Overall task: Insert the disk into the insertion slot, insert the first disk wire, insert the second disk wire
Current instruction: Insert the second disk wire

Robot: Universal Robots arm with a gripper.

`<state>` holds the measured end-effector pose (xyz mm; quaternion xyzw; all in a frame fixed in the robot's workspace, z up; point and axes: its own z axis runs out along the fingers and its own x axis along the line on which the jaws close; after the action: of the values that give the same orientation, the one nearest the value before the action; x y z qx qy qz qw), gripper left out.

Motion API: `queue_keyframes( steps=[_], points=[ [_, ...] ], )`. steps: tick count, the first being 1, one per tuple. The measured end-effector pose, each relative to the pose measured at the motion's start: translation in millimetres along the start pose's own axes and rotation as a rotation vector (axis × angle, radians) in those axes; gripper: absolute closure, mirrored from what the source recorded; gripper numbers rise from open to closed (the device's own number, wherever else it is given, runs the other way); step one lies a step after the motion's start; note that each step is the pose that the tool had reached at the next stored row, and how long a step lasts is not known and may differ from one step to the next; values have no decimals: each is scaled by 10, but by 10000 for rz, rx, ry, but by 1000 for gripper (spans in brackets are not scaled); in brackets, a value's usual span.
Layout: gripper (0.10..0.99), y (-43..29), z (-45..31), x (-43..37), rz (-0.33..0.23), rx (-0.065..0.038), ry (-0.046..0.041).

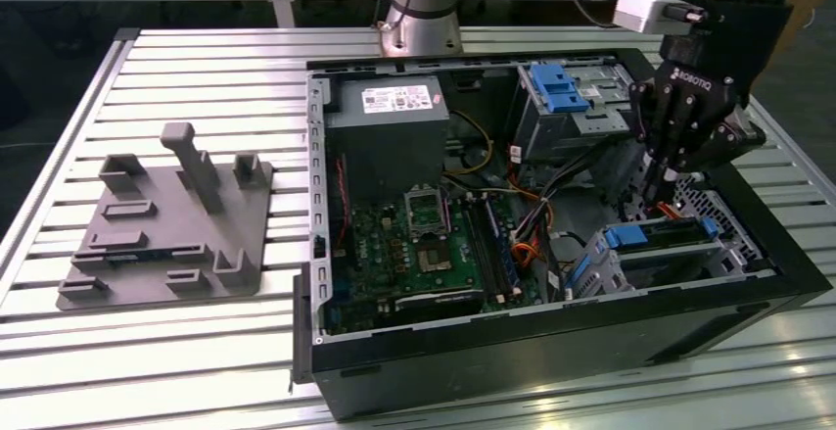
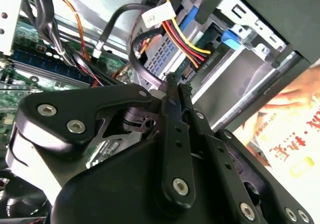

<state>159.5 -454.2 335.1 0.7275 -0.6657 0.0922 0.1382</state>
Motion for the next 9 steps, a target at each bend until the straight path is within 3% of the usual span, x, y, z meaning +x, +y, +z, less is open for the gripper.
queue_keyframes(
  steps=[5,9],
  points=[
    [933,3,12,35,-23,51,-533],
    [933,5,23,66,-36,83,-881]
  ],
)
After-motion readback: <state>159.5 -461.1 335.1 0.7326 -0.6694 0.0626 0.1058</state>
